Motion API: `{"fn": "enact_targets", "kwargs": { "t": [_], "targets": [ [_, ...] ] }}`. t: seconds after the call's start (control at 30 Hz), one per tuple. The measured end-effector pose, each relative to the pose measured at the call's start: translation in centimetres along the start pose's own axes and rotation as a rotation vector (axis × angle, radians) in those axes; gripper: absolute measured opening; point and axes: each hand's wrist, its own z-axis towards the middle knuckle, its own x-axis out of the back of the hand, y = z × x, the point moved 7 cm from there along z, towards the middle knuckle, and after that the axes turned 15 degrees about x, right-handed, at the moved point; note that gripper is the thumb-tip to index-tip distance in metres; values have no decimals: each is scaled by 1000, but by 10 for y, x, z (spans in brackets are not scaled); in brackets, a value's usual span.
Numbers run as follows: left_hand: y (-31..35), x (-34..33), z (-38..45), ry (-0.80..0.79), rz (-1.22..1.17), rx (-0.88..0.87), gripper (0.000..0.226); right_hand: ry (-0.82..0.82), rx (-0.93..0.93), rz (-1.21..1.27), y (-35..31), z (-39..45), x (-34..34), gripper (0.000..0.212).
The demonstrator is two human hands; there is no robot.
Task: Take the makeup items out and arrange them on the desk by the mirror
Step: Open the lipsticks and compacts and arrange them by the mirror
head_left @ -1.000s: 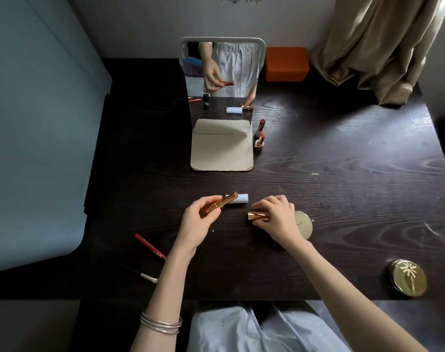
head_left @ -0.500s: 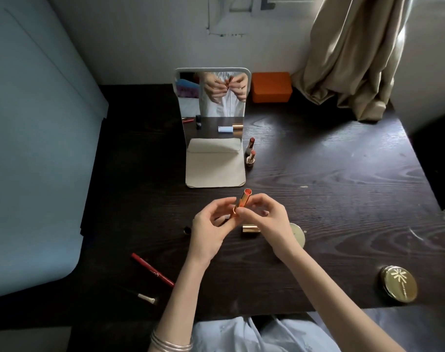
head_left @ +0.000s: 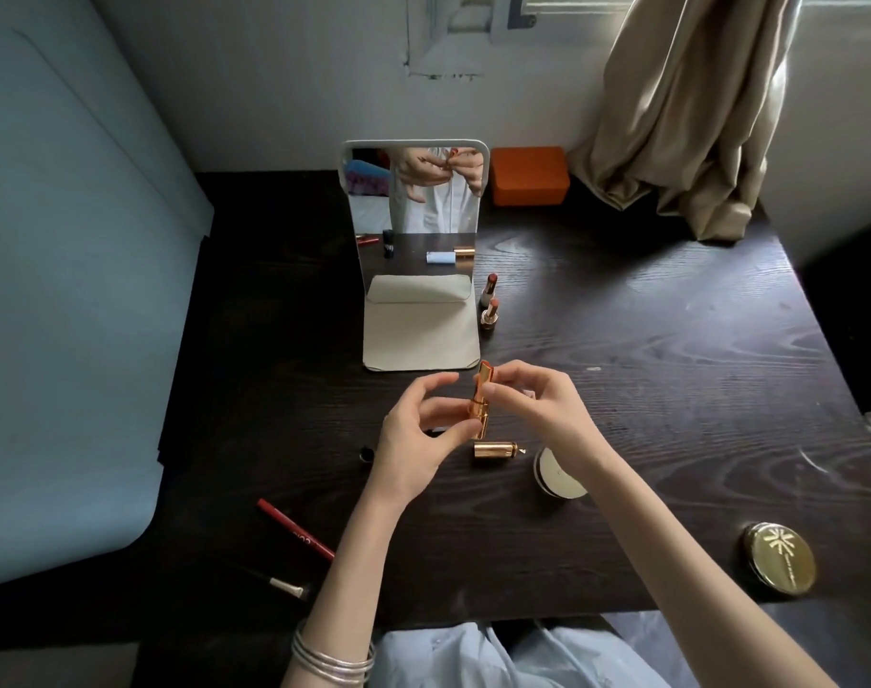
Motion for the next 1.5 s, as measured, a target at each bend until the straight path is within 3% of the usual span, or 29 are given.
{"fn": "enact_targets", "kwargs": {
  "t": [0.17,0.37,0.47,0.6,0.77,0.97,1.3,1.5],
  "targets": [
    [-1,-8,1,-65,-32,11,50,0,18,8,-6,0,3,7],
    [5,-2,3,181,63,-70,61,135,7,-41,-3,-2,5,13],
    [6,-9,3,68,65,-60,75,136,6,-22,-4,-3,4,11],
    [4,-7,3,-120,-25,11,69,84,24,-11,-8,-1,6,12],
    [8,-4,9,-12,48,-16,79,91,19,-32,-7,0,9,9],
    [2,-12,10,-169,-48,92,78,61,20,-37,-8,4,13,7],
    [8,-6,17,44,118,-17,74,55,22,-62,-7,8,16,9],
    [10,-12,17,-86,56,-30,66,-83,43,-36,-16,15,15,10]
  ]
}}
